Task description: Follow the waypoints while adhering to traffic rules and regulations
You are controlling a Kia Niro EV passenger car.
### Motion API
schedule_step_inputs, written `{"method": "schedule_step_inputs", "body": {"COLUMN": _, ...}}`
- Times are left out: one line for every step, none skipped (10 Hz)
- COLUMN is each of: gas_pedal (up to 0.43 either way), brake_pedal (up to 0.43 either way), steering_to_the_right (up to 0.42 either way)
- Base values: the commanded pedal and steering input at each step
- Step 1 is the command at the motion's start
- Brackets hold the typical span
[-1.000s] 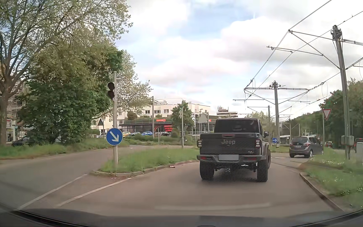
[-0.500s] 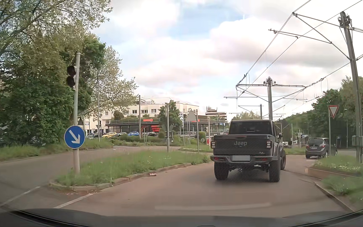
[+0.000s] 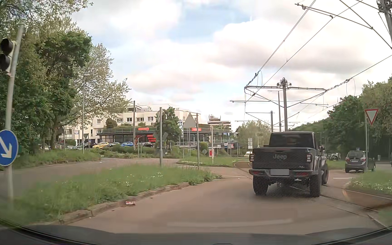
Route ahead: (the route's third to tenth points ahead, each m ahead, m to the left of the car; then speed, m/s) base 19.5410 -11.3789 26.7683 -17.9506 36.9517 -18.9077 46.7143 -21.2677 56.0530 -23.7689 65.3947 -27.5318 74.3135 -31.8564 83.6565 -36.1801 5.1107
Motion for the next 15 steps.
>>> {"method": "schedule_step_inputs", "body": {"gas_pedal": 0.067, "brake_pedal": 0.0, "steering_to_the_right": 0.104}}
{"method": "schedule_step_inputs", "body": {"gas_pedal": 0.059, "brake_pedal": 0.0, "steering_to_the_right": 0.114}}
{"method": "schedule_step_inputs", "body": {"gas_pedal": 0.028, "brake_pedal": 0.0, "steering_to_the_right": 0.126}}
{"method": "schedule_step_inputs", "body": {"gas_pedal": 0.02, "brake_pedal": 0.0, "steering_to_the_right": 0.139}}
{"method": "schedule_step_inputs", "body": {"gas_pedal": 0.0, "brake_pedal": 0.0, "steering_to_the_right": 0.15}}
{"method": "schedule_step_inputs", "body": {"gas_pedal": 0.0, "brake_pedal": 0.0, "steering_to_the_right": 0.16}}
{"method": "schedule_step_inputs", "body": {"gas_pedal": 0.0, "brake_pedal": 0.0, "steering_to_the_right": 0.17}}
{"method": "schedule_step_inputs", "body": {"gas_pedal": 0.0, "brake_pedal": 0.0, "steering_to_the_right": 0.182}}
{"method": "schedule_step_inputs", "body": {"gas_pedal": 0.0, "brake_pedal": 0.0, "steering_to_the_right": 0.196}}
{"method": "schedule_step_inputs", "body": {"gas_pedal": 0.008, "brake_pedal": 0.0, "steering_to_the_right": 0.207}}
{"method": "schedule_step_inputs", "body": {"gas_pedal": 0.008, "brake_pedal": 0.0, "steering_to_the_right": 0.219}}
{"method": "schedule_step_inputs", "body": {"gas_pedal": 0.02, "brake_pedal": 0.0, "steering_to_the_right": 0.228}}
{"method": "schedule_step_inputs", "body": {"gas_pedal": 0.02, "brake_pedal": 0.0, "steering_to_the_right": 0.239}}
{"method": "schedule_step_inputs", "body": {"gas_pedal": 0.02, "brake_pedal": 0.0, "steering_to_the_right": 0.25}}
{"method": "schedule_step_inputs", "body": {"gas_pedal": 0.028, "brake_pedal": 0.0, "steering_to_the_right": 0.26}}
